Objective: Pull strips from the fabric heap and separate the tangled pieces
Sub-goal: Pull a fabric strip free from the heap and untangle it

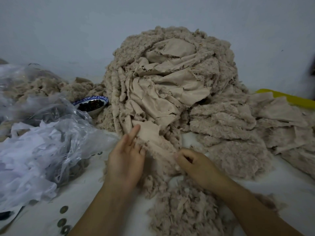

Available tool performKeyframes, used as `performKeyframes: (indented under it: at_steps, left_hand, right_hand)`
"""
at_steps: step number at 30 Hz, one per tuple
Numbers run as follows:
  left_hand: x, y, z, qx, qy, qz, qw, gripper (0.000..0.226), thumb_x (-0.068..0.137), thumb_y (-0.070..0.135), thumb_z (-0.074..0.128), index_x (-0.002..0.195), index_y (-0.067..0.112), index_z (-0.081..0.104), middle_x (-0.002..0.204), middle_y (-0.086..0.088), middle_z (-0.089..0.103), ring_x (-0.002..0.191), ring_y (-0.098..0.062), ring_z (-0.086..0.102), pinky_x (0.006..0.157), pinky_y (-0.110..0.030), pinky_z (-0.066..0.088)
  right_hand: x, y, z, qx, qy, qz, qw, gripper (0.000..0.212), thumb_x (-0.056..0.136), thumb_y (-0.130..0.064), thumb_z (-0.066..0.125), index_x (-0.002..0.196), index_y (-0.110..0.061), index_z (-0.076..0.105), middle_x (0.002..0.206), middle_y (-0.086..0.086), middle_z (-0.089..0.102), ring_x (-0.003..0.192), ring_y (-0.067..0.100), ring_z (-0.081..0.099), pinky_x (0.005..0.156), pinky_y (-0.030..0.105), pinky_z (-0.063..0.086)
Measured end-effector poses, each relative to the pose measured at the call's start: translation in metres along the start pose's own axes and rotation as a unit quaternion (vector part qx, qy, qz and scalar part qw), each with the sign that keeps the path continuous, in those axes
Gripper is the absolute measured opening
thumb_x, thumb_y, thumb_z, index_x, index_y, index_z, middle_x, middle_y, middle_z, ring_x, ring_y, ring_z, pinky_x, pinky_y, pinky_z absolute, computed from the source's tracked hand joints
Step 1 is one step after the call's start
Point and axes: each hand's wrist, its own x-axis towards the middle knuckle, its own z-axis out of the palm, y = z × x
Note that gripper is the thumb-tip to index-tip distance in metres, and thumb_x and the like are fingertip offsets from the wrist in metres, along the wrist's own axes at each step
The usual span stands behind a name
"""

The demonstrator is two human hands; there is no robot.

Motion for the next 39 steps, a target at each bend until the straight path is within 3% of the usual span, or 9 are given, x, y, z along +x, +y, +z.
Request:
performKeyframes:
  at_steps: [5, 10, 14, 20, 26, 28, 31, 35, 39]
  left_hand:
    - [0.0, -0.001, 0.001, -0.016, -0.014, -0.016, 1.0, 0.034, 0.1, 0.017, 0.048, 0.112, 0.0, 0.075, 0.11, -0.01, 0.074, 0.079, -0.015, 0.073, 0.068, -0.026, 0.059]
    - [0.0, -0.012, 0.0, 0.115, -0.066, -0.028, 0.991, 0.03, 0.091, 0.019, 0.064, 0.117, 0.007, 0.074, 0.097, -0.004, 0.07, 0.068, -0.007, 0.059, 0.063, -0.019, 0.054]
    - [-0.001, -0.02, -0.003, 0.278, -0.052, 0.022, 0.959, 0.024, 0.09, 0.027, 0.061, 0.1, 0.015, 0.079, 0.075, 0.002, 0.065, 0.046, -0.005, 0.037, 0.044, -0.015, 0.036]
    - [-0.002, -0.022, -0.012, 0.654, -0.016, 0.096, 0.75, 0.035, 0.103, 0.034, 0.052, 0.075, 0.029, 0.073, 0.068, 0.008, 0.07, 0.054, -0.002, 0.06, 0.051, -0.013, 0.045]
    - [-0.012, -0.033, -0.002, 0.766, -0.073, 0.26, 0.583, 0.06, 0.103, 0.054, 0.025, 0.095, 0.025, 0.077, 0.102, 0.021, 0.062, 0.12, -0.005, 0.043, 0.105, -0.029, 0.034]
    - [-0.017, -0.032, 0.003, 0.741, -0.069, 0.291, 0.601, 0.064, 0.1, 0.062, 0.021, 0.074, 0.03, 0.07, 0.081, 0.021, 0.061, 0.099, -0.001, 0.048, 0.09, -0.025, 0.039]
    - [-0.021, -0.038, 0.01, 0.629, -0.104, 0.165, 0.752, 0.054, 0.097, 0.067, 0.036, 0.067, 0.031, 0.062, 0.069, 0.009, 0.062, 0.069, -0.005, 0.057, 0.067, -0.02, 0.045]
    - [-0.018, -0.039, 0.01, 0.525, -0.053, 0.121, 0.841, 0.061, 0.086, 0.057, 0.055, 0.091, -0.002, 0.068, 0.091, -0.026, 0.068, 0.089, -0.041, 0.066, 0.083, -0.054, 0.053]
    - [-0.018, -0.039, 0.008, 0.467, -0.024, 0.138, 0.873, 0.06, 0.08, 0.058, 0.057, 0.089, 0.0, 0.069, 0.085, -0.021, 0.072, 0.083, -0.037, 0.07, 0.071, -0.044, 0.058]
  right_hand:
    - [0.0, -0.005, -0.014, 0.119, 0.089, 0.065, 0.987, 0.04, 0.101, -0.039, 0.05, 0.063, -0.028, 0.054, 0.058, -0.01, 0.047, 0.052, 0.007, 0.043, 0.051, 0.015, 0.039]
    - [-0.001, -0.004, -0.013, 0.258, 0.031, 0.091, 0.961, 0.026, 0.105, -0.035, 0.046, 0.087, -0.02, 0.058, 0.056, 0.004, 0.05, 0.047, 0.014, 0.046, 0.046, 0.026, 0.043]
    - [0.002, -0.004, -0.008, 0.269, 0.044, 0.11, 0.956, 0.04, 0.104, -0.023, 0.045, 0.066, -0.032, 0.054, 0.056, -0.004, 0.049, 0.048, 0.01, 0.043, 0.045, 0.023, 0.041]
    - [0.005, -0.003, -0.031, 0.312, 0.197, 0.136, 0.919, 0.025, 0.103, -0.022, 0.048, 0.08, -0.016, 0.055, 0.058, -0.005, 0.047, 0.046, 0.006, 0.039, 0.042, 0.022, 0.035]
    - [0.002, -0.008, -0.016, 0.283, 0.13, 0.078, 0.947, 0.017, 0.104, -0.022, 0.048, 0.094, -0.017, 0.061, 0.055, -0.003, 0.048, 0.048, 0.007, 0.043, 0.043, 0.02, 0.037]
    - [0.001, -0.011, -0.012, 0.271, 0.109, 0.055, 0.955, 0.017, 0.103, -0.026, 0.05, 0.095, -0.022, 0.064, 0.053, -0.003, 0.048, 0.048, 0.007, 0.043, 0.045, 0.02, 0.038]
    - [-0.002, -0.018, -0.007, 0.225, 0.072, 0.027, 0.971, 0.016, 0.102, -0.031, 0.052, 0.093, -0.028, 0.064, 0.051, -0.005, 0.05, 0.045, 0.008, 0.044, 0.044, 0.021, 0.038]
    - [-0.002, -0.022, 0.001, 0.175, 0.034, 0.009, 0.984, 0.02, 0.093, -0.046, 0.058, 0.085, -0.028, 0.057, 0.053, -0.011, 0.053, 0.042, 0.005, 0.041, 0.041, 0.018, 0.034]
    - [0.002, -0.016, 0.005, 0.011, 0.036, 0.026, 0.999, 0.016, 0.095, -0.04, 0.057, 0.088, -0.026, 0.056, 0.067, -0.003, 0.059, 0.053, 0.005, 0.049, 0.048, 0.018, 0.04]
